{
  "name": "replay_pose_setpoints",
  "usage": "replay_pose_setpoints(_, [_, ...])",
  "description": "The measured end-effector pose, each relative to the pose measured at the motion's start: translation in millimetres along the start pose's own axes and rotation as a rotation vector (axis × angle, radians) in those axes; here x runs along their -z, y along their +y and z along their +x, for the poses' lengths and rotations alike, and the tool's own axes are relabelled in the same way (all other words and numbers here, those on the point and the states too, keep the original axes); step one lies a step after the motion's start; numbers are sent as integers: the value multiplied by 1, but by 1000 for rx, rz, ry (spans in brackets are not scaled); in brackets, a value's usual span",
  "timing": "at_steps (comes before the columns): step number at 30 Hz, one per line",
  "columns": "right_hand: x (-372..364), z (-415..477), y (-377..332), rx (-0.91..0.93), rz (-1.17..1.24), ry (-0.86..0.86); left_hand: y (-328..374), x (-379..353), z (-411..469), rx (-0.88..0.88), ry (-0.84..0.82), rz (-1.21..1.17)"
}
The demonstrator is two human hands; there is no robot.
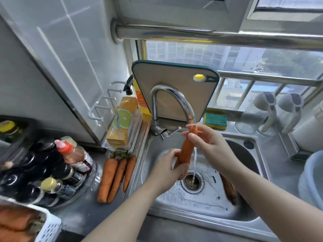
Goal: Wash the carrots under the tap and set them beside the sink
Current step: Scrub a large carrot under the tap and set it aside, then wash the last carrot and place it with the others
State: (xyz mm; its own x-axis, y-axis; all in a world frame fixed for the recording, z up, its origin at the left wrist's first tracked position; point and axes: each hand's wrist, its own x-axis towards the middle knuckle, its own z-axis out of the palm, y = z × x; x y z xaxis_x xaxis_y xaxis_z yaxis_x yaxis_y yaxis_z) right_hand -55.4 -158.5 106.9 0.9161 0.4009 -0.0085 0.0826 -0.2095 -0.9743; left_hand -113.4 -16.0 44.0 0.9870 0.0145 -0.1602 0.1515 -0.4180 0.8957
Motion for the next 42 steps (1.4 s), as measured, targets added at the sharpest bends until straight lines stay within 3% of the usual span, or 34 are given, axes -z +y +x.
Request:
replay_pose_setpoints(2, [-14,4,-4,-22,97,11,-7,12,-10,-11,101,-64])
replay_pose_setpoints(6, [-53,16,1,-147,228,35,-28,44,-26,-23,295,171])
replay_pose_setpoints(13, [-130,39,31,-535,282,-143,-70,69,-60,227,323,506])
replay_pose_setpoints(19, [-168,57,51,-610,103,-222,-88,76,-60,380,322,662])
replay_pose_setpoints(24, [-172,65,63,-641,20,-297,-93,76,-55,281,286,862])
replay_pose_setpoints(30, [-152,62,71,-550,-95,-419,-97,70,-47,178,214,1015])
replay_pose_setpoints(34, [-113,45,82,-548,-182,-466,-85,59,-29,-3,187,1061])
replay_pose_setpoints(38, [-41,17,114,-620,-480,-398,-62,23,-3,-81,15,938])
replay_pose_setpoints(42, [36,-7,167,-776,-830,-313,-60,-20,19,-5,-158,792])
